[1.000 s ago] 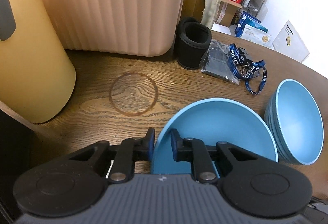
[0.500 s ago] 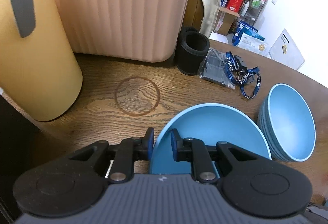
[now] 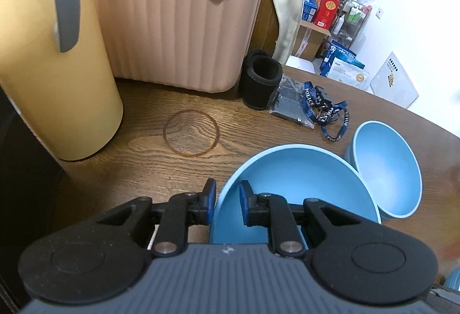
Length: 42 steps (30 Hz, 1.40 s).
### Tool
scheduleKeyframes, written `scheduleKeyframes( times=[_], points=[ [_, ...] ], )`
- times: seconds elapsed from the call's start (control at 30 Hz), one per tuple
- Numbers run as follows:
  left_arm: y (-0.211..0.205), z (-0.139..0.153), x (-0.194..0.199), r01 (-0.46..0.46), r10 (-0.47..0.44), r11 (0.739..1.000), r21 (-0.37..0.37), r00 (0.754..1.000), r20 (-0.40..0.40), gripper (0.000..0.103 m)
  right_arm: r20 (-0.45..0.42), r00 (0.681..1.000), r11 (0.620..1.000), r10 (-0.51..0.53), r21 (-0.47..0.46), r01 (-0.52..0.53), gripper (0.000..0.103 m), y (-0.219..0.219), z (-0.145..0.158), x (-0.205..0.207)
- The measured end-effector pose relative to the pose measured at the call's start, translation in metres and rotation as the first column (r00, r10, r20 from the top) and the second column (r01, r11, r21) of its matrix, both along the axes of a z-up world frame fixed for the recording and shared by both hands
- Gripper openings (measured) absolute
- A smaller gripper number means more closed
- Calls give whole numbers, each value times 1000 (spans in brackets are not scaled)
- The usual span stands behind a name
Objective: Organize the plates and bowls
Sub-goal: 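Lift and carry both gripped blue bowls toward the bowl stack by the flower vase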
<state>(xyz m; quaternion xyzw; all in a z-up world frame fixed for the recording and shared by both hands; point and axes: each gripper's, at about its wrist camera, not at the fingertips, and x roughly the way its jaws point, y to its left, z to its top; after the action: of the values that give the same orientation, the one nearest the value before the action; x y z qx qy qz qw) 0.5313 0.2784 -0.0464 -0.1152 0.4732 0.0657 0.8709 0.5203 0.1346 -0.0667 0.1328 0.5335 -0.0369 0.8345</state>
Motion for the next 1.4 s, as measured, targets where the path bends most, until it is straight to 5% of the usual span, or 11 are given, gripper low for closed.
scheduleKeyframes(
  times=[0.63, 1.4],
  points=[
    [-41, 31, -50, 0, 0, 1000, -3, 999, 42, 17, 47, 999, 1000, -9, 5, 8, 7, -36, 30, -47],
    [-177, 50, -93, 125, -122, 991, -38, 990, 74, 17, 97, 987, 992, -125, -16, 127, 7, -165, 59, -113]
  ],
)
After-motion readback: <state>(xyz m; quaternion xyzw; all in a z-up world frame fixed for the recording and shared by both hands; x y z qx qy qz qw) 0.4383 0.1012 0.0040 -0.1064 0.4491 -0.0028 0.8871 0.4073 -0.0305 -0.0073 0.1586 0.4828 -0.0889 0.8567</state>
